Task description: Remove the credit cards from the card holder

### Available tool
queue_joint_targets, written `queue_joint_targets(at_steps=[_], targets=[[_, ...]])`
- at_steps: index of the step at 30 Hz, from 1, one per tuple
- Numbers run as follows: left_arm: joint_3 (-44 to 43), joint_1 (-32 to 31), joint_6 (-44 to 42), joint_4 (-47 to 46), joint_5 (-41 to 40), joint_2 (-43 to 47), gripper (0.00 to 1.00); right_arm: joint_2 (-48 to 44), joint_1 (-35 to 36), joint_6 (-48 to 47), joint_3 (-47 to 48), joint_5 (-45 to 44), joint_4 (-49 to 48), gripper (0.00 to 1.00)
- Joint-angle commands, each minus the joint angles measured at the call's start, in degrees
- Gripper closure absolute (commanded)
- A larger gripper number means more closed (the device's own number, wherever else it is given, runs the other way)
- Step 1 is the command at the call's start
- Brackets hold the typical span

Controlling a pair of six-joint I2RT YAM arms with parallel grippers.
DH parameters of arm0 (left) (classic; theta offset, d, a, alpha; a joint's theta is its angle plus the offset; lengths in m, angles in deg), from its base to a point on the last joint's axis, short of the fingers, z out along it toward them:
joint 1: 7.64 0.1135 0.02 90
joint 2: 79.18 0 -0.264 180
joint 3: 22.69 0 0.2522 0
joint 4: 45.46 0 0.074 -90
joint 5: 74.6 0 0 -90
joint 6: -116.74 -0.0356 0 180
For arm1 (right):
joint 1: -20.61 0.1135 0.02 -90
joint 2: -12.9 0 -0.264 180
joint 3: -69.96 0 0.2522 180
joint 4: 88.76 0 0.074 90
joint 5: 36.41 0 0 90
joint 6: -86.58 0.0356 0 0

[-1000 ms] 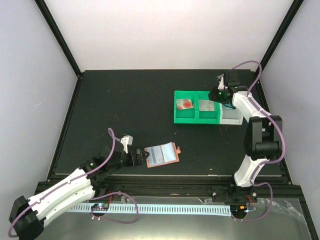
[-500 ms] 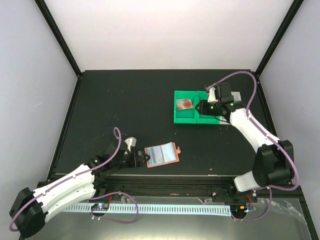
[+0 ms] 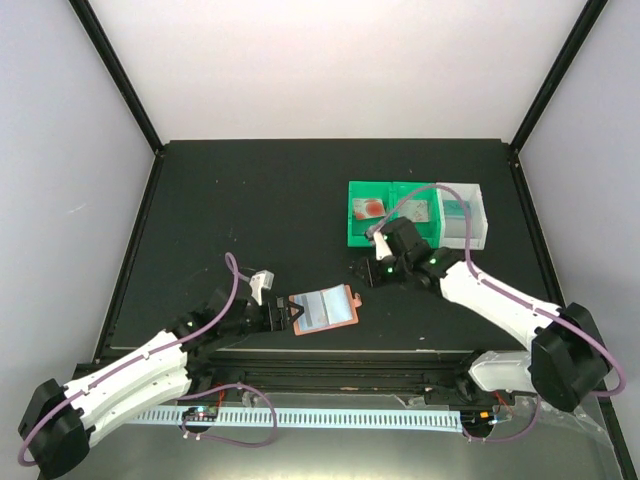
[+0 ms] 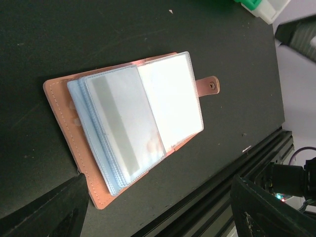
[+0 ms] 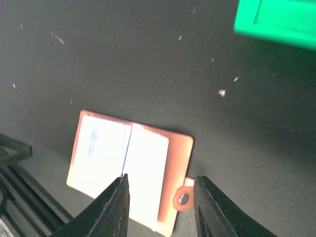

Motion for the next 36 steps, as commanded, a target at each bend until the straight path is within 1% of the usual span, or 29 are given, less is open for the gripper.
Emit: queue_joint_targets(at_steps=[1, 9, 14, 21, 27, 31, 36], targets=[[0.3, 0.5, 1.0, -2.4, 1.7, 0.4, 0.19, 0.9, 4.1, 1.8, -2.6, -2.9, -3.8, 0.62], [2.7, 0.5, 2.7, -4.1, 3.3, 2.4, 0.18, 6.8, 7.1, 0.6, -5.1, -3.0, -10.2, 0.63], [5.2, 0.5, 4.5, -5.4, 2.9, 5.1, 0.19, 12.1, 7.4, 0.4, -4.9, -1.2, -12.8, 0.69], [5.8, 0.5, 4.7, -5.9, 2.9, 6.4, 0.2, 16.0, 8.6, 0.8, -5.1, -0.8, -14.5, 0.75], [5.8, 0.5, 4.3, -6.2, 3.2, 6.0, 0.2, 16.9, 10.3, 2.2, -5.6, -1.6, -15.4, 0.84], [6.0, 0.5, 4.3, -6.3, 2.9, 5.8, 0.2, 16.6, 11.8, 4.6, -6.7, -2.7, -16.2, 0.92], [6.5, 0.5, 4.4, -7.5, 2.2, 5.5, 0.2, 14.6, 13.4, 10.7, -10.5, -3.3, -20.2, 0.94]])
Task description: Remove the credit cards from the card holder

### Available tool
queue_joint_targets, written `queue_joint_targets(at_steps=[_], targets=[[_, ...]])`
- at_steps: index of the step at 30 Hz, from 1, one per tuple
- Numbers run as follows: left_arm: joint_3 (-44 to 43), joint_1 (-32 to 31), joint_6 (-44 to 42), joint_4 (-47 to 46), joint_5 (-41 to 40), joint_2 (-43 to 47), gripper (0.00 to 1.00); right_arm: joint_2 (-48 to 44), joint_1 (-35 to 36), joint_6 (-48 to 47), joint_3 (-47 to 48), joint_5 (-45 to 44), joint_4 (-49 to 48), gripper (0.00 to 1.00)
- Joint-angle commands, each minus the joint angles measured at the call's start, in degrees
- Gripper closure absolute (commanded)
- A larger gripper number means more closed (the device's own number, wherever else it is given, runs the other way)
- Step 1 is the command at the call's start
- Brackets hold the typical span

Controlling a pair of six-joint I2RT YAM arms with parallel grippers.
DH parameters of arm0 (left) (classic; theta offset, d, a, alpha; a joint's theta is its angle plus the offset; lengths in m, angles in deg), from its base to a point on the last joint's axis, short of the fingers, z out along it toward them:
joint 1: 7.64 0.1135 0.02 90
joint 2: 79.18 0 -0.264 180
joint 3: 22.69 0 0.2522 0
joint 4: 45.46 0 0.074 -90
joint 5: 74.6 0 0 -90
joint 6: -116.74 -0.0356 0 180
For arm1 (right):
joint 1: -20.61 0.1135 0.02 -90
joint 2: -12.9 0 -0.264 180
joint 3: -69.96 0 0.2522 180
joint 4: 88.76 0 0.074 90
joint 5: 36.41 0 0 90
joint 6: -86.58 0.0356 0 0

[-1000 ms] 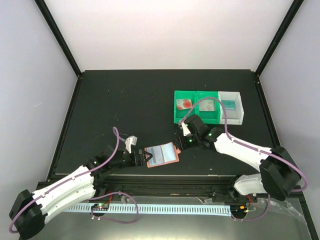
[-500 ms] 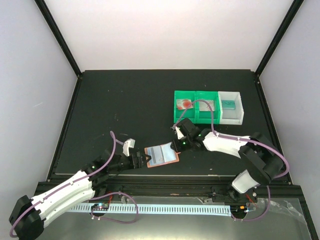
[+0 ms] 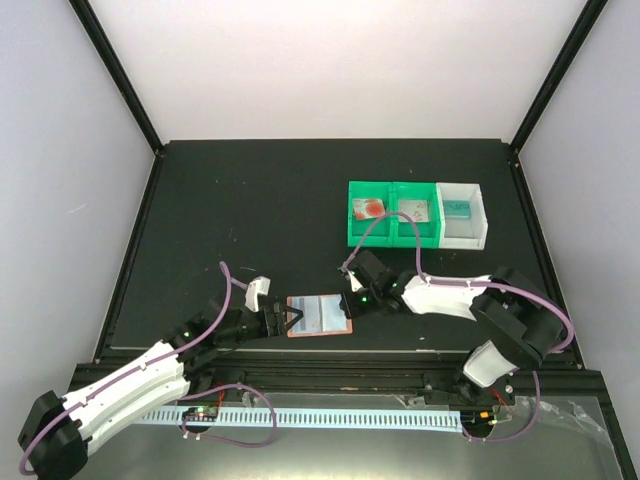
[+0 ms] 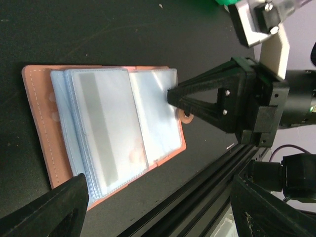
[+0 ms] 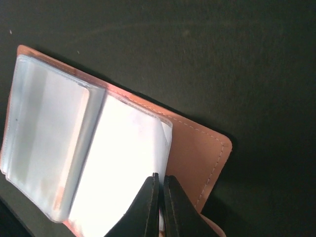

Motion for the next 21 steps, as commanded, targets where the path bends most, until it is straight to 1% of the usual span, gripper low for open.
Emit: queue_joint_targets(at_steps=[1, 3, 6, 11, 14, 21], targets=[[0.6, 0.5, 0.3, -3.2, -0.4, -0.5, 0.2, -2.1, 1.5, 6.0, -3.5, -1.4, -4.9, 0.94], [0.9, 0.5, 0.2, -4.8, 0.1, -0.9, 0.2, -2.9, 1.9, 7.5, -4.7, -1.1, -6.1, 0.94], [1.9, 0.5, 0.4, -10.3, 2.1, -2.0, 0.19, -3.6, 2.4, 7.9, -5.5, -0.6, -7.4, 0.94], [3.5, 0.5, 1.6, -17.4, 3.2, -4.8, 0.15, -2.6, 2.8, 7.9, -5.1, -0.3, -7.7, 0.95], [3.2, 0.5, 1.3, -19.1, 3.9, -7.2, 0.13, -2.3, 3.2, 8.1, -5.2, -0.1, -8.0, 0.94], [1.8, 0.5, -0.8, -18.1, 3.1, -11.3, 0.1, -1.7, 4.4, 8.8, -5.1, -0.5, -8.5, 0.95]])
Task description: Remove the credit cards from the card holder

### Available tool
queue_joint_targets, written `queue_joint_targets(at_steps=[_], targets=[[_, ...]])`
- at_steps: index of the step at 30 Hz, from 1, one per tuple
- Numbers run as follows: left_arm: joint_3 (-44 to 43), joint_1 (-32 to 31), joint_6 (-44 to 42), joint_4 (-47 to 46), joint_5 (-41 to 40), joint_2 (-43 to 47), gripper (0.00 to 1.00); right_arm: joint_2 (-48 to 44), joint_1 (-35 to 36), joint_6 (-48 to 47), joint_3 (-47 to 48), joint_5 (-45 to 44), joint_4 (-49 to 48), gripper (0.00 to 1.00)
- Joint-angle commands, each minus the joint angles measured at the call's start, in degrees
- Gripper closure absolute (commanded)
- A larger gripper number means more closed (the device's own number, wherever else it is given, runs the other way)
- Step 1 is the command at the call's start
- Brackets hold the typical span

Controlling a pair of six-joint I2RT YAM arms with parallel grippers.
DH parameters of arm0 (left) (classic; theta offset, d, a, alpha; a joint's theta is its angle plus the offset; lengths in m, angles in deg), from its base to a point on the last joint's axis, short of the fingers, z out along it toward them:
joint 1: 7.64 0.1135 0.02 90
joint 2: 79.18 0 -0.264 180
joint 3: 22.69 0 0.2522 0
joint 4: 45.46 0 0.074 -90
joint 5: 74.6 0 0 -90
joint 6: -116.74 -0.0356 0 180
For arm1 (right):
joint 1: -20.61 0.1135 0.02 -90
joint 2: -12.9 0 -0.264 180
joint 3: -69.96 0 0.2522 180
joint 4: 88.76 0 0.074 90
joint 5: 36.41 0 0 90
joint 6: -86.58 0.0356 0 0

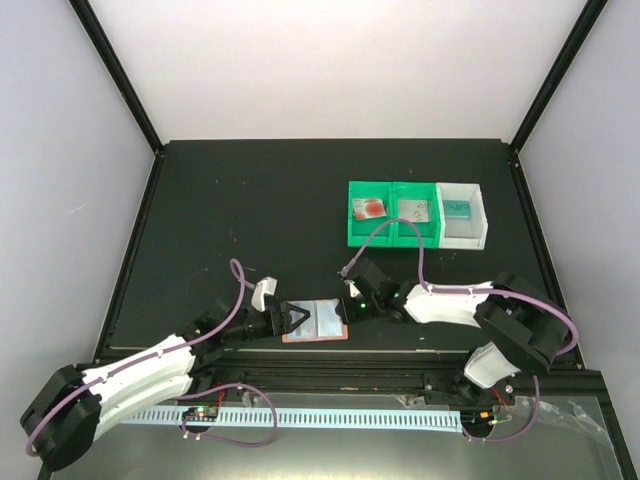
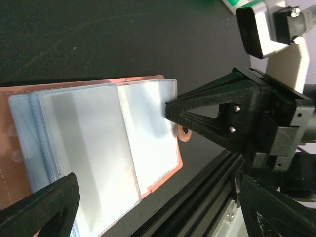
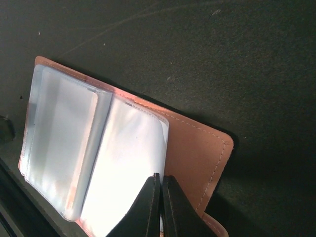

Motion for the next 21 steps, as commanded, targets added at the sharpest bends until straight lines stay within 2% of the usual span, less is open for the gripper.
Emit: queue_joint_targets(at_steps=[1, 5, 9, 12, 15, 21], targets=[[-1.8, 0.2, -1.7, -2.3, -0.1, -1.8, 0.09, 0.9, 1.1, 1.0, 0.0, -0.5, -1.7, 0.94], [-1.9, 0.3, -2.2, -1.2, -1.2, -3.0, 0.08, 1.8, 1.4, 1.7, 0.0, -0.3, -1.9, 0.94], [-1.4, 0.3, -2.5, -1.1, -1.8, -3.3, 0.08, 1.2, 1.5, 1.4, 0.8, -1.4, 0.1, 0.89], [-1.2, 0.3, -2.6, -0.6, -2.3, -3.3, 0.08, -1.2, 1.5, 0.7, 2.8, -4.4, 4.8, 0.81], [-1.0, 0.3, -2.4, -0.7, -2.5, -3.2, 0.09, -5.3, 1.5, 0.4, 3.6, -7.7, 8.4, 0.79], [-0.3, 0.3, -1.9, -1.3, -2.7, -3.0, 0.1, -9.3, 2.4, 1.6, 4.5, -6.9, 9.5, 0.73]])
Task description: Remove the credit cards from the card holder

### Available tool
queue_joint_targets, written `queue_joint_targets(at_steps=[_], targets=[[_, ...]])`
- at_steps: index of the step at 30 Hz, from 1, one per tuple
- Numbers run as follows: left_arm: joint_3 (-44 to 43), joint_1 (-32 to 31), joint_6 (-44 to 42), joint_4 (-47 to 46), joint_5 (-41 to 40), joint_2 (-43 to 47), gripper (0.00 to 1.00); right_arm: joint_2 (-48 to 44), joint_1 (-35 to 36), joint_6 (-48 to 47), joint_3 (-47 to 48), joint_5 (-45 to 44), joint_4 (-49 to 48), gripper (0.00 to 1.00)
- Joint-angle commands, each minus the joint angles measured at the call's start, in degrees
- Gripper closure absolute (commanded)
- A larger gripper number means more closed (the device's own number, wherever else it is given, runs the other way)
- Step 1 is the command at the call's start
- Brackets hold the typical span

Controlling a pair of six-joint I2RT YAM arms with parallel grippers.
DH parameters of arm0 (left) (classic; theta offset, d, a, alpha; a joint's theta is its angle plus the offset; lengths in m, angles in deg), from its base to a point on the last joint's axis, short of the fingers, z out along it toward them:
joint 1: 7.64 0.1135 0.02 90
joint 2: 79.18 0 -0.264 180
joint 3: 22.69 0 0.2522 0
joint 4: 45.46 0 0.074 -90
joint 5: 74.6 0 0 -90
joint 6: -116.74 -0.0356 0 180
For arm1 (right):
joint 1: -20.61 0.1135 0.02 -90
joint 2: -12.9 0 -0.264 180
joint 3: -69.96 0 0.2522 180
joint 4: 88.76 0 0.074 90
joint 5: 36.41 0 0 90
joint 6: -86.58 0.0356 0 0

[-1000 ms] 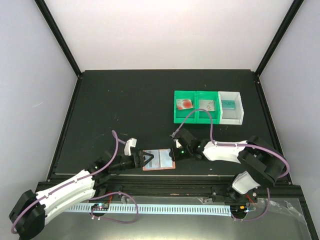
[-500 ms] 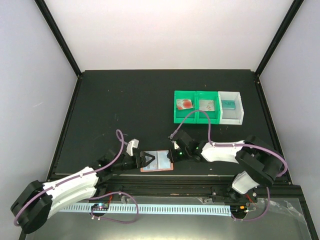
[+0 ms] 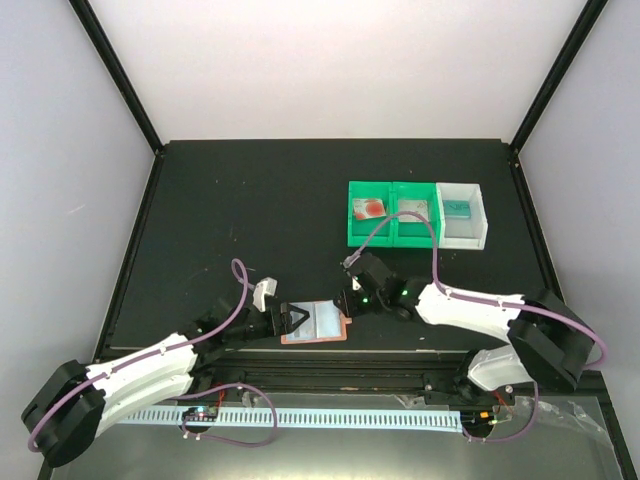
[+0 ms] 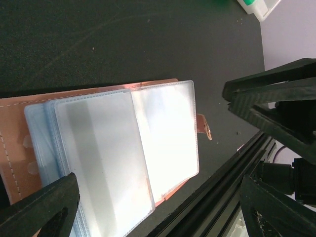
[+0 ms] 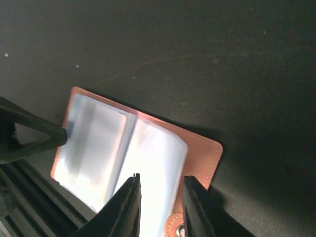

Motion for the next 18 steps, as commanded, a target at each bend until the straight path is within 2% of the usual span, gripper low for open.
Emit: queue_joint_targets(at_steps=[1, 6, 18], targets=[[-0.2, 0.2, -0.7, -1.3, -1.3, 0.0, 0.1, -2.1, 1.6, 1.1, 1.9, -1.7, 1.5, 0.71], [0.2, 0.3, -0.6, -1.9, -2.0, -0.5, 0.1, -0.9, 3.7, 3.3, 2.5, 0.9, -3.5, 0.71], [1.0, 0.3, 0.2, -3.8, -2.5, -1.5, 0.11, 10.5, 4.8, 6.3, 5.4, 7.6, -10.8, 0.71]])
